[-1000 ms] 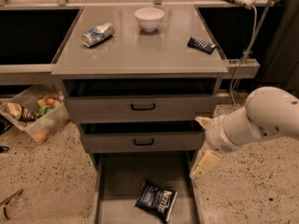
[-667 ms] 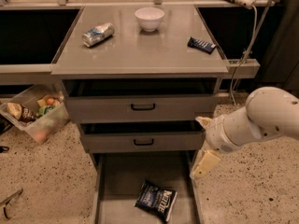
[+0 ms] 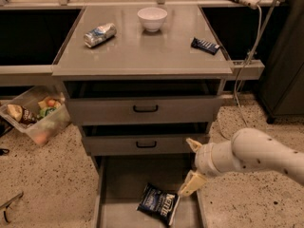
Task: Pick blue chip bag from bottom drawer and place on counter
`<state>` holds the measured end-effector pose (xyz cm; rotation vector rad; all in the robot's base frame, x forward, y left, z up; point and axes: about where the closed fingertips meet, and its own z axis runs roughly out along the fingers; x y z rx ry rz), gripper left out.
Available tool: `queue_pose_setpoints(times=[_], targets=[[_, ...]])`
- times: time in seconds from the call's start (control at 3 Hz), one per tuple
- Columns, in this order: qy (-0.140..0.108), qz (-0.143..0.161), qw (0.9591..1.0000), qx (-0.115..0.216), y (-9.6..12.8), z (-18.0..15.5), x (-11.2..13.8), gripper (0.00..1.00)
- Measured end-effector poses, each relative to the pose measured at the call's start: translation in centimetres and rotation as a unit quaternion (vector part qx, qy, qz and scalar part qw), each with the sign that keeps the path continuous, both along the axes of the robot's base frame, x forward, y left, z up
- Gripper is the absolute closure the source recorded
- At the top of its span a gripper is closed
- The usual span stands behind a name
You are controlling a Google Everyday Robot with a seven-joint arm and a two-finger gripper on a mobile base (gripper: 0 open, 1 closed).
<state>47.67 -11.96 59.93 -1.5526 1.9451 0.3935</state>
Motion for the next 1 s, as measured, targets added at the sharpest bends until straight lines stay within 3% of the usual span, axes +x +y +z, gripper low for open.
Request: queue_pose_setpoints(times=[0.33, 0.67, 1.0], targets=[[-0.002, -0.022, 0.9997, 0.011, 1.2, -6.4, 1.2, 0.0], [0.011, -0.042, 0.9987, 0.026, 2.5, -12.1, 2.2, 0.0], [0.044, -0.058, 0.9968, 0.033, 3.3, -17.6, 1.7, 0.0]])
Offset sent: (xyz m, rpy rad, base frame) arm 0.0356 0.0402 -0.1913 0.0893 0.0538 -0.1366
